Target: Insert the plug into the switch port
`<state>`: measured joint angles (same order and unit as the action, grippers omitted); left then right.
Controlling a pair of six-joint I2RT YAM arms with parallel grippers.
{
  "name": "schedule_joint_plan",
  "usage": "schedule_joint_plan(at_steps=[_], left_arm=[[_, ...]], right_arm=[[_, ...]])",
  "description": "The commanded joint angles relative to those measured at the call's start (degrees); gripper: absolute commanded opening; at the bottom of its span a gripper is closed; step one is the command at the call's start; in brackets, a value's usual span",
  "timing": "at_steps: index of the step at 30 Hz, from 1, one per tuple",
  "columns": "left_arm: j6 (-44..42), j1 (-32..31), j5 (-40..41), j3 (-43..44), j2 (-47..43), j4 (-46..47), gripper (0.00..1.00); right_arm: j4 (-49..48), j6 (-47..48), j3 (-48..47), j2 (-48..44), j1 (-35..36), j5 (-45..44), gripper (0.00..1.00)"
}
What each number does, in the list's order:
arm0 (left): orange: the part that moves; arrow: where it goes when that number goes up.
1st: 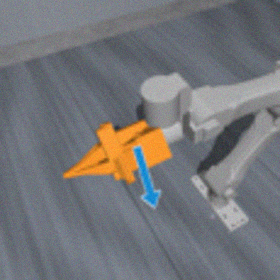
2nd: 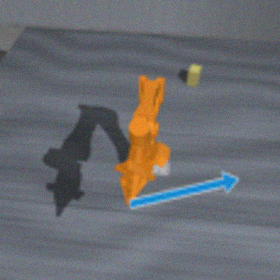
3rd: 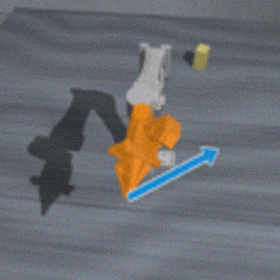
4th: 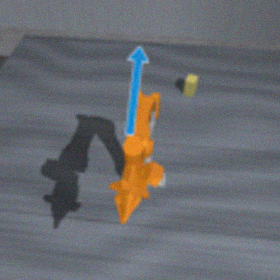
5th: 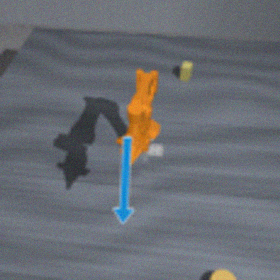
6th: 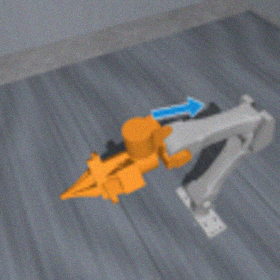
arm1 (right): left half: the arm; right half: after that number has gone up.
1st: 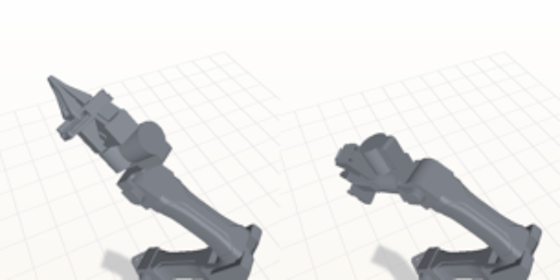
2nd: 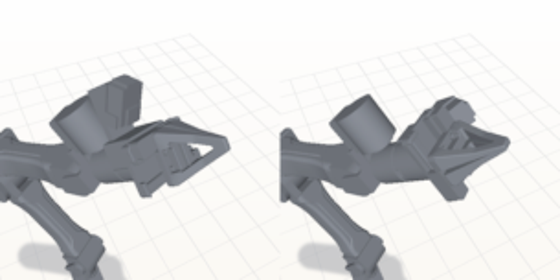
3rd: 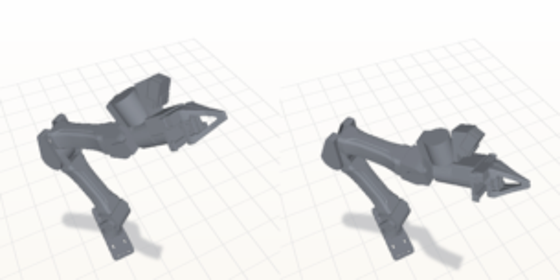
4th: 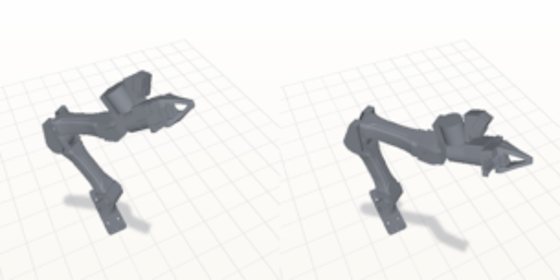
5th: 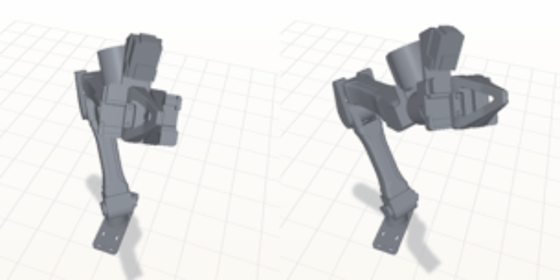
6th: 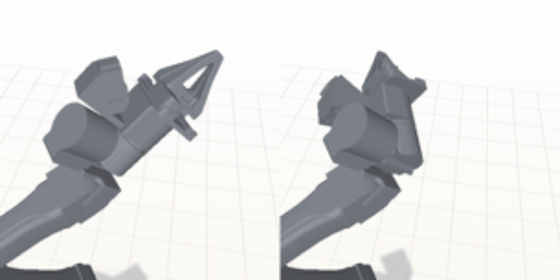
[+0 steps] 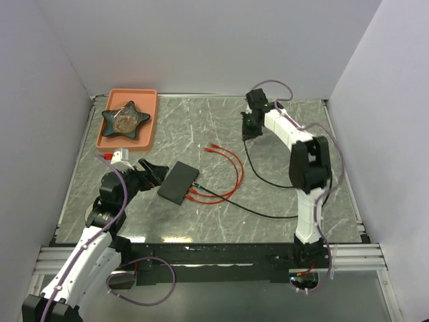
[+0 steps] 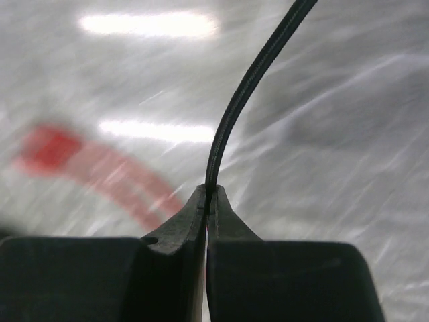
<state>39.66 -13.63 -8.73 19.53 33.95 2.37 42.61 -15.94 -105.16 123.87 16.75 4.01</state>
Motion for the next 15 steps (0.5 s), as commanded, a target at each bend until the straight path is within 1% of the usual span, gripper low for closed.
schedule_joint_plan(at_steps=[1,7,10,15], left_arm=[[0.2,0.2,0.2,-0.6,0.0,3.0,0.95],[1.9,0.2,0.0,-1.2,0.4,5.1,0.96],[3.0,0.2,-0.8,-2.0,0.6,6.7,0.96],[4.3,0.2,-2.6,-2.8,1.2,9.4,0.95]], right_arm=[[-12.7,6.4,8.9,-17.8,5.5,6.9,0.00],[-15.8,9.6,21.7,-29.4,11.2,15.9,0.00],[-16.6,11.2,26.6,-32.5,14.7,18.3,0.00],[-17.8,15.0,34.6,-34.7,20.5,23.5,0.00]])
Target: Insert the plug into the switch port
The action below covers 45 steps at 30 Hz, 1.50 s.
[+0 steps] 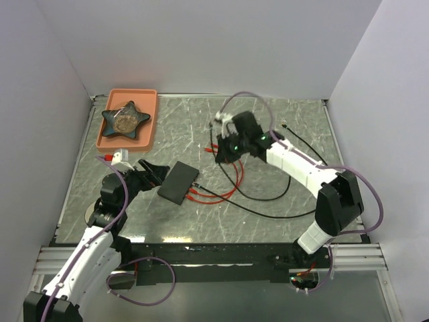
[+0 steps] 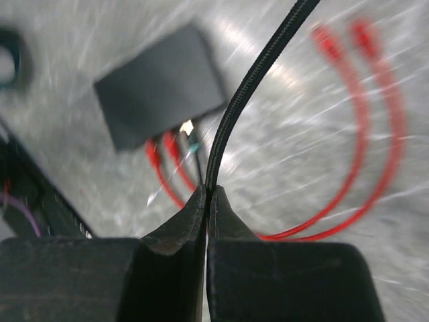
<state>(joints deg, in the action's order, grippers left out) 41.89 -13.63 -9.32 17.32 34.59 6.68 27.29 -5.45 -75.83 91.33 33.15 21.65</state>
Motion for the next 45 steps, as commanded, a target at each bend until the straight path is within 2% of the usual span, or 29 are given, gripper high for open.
schedule_joint_plan(at_steps=[1,3,7,8,9,10,12,13,14,15,17,20,31,42,43,45], left_arm=[[2.2,0.2,-2.4,-0.8,1.0,5.5,0.95],[2.5,0.2,-3.9,-1.1,1.7,7.4,0.94],[3.1,0.2,-4.7,-1.0,4.8,8.2,0.93],[3.1,0.2,-4.7,-1.0,5.2,8.3,0.93],[2.9,0.1,-4.7,-1.0,5.6,8.3,0.93],[3.0,0.2,-4.6,-0.9,6.2,8.4,0.93],[2.8,0.2,-4.5,-1.0,6.4,8.4,0.93],[2.8,0.1,-4.1,-1.0,6.2,7.9,0.93],[2.6,0.2,-4.0,-0.9,6.1,7.8,0.93],[2.5,0.2,-3.9,-0.8,5.9,7.6,0.93],[2.2,0.1,-3.2,-0.8,5.1,6.8,0.93],[1.8,0.2,-2.6,-0.8,4.2,6.1,0.93],[1.3,0.1,-2.6,-0.6,3.7,5.3,0.93],[0.9,0.2,-2.3,-0.4,2.4,4.3,0.93],[0.9,0.2,-2.2,-0.4,2.5,4.4,0.93],[0.9,0.1,-2.1,-0.3,2.6,4.0,0.93]], right_arm=[[-3.2,4.9,6.5,-2.8,6.6,6.3,0.00],[-5.5,7.5,10.5,-3.3,8.8,7.2,0.00],[-4.2,10.6,12.6,-2.7,12.6,6.7,0.00],[-3.8,11.0,12.7,-2.5,13.4,5.4,0.05],[-3.5,11.6,12.6,-2.2,13.6,5.4,0.13],[-3.4,11.1,12.4,-1.8,13.8,4.6,0.27],[-3.3,11.0,11.6,-1.4,13.7,3.7,0.41],[-3.5,10.5,11.2,-1.0,13.8,2.4,0.51],[-3.4,10.2,10.8,-0.8,13.8,2.2,0.68],[-3.6,9.9,10.2,-0.5,13.8,0.6,0.72],[-4.2,8.8,9.4,0.2,13.8,-0.2,0.87],[-5.6,6.8,7.6,1.6,13.7,-2.8,0.93],[-7.3,-1.0,-0.6,13.1,14.6,-10.0,0.95],[-7.8,-3.1,-3.8,18.8,15.5,-13.8,0.88],[-8.0,-3.2,-3.7,19.1,15.4,-13.8,0.85],[-8.0,-3.4,-3.9,19.7,15.5,-14.1,0.72]])
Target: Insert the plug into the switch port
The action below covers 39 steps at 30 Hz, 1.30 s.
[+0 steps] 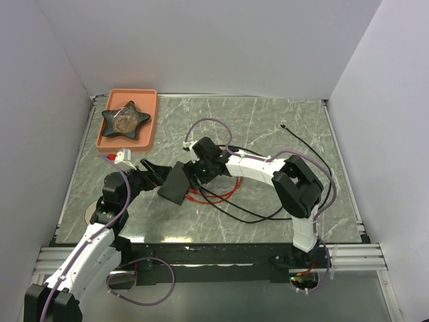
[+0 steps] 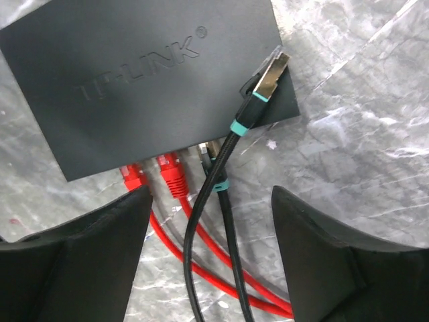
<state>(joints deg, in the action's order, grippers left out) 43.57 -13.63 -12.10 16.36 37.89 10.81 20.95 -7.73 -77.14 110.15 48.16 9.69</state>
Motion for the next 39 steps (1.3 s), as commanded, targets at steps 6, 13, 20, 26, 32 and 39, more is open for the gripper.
schedule_joint_plan(at_steps=[6,13,20,26,32,39], left_arm=[[-0.8,0.2,0.4,0.8,-1.4,-0.3,0.93],[-1.2,0.2,0.7,0.8,-1.8,-0.9,0.93],[-1.3,0.2,0.8,0.8,-1.7,-0.8,0.93],[-1.5,0.2,0.7,0.7,-2.1,-0.6,0.93],[-2.2,0.2,-0.7,-0.3,-4.9,1.0,0.93],[-0.6,0.2,-3.5,-3.1,-12.7,5.5,0.93]], right_arm=[[-2.6,-1.4,-2.7,2.0,0.4,-2.4,0.47],[-2.1,-1.1,-4.1,4.0,0.4,-1.4,0.18],[-1.7,0.0,-3.2,0.6,0.4,-2.1,0.00],[-0.7,2.8,-1.6,-6.0,0.4,-1.1,0.00],[0.1,7.2,1.2,-13.8,0.4,8.1,0.00],[0.1,13.2,4.9,-21.0,-2.0,31.7,0.00]])
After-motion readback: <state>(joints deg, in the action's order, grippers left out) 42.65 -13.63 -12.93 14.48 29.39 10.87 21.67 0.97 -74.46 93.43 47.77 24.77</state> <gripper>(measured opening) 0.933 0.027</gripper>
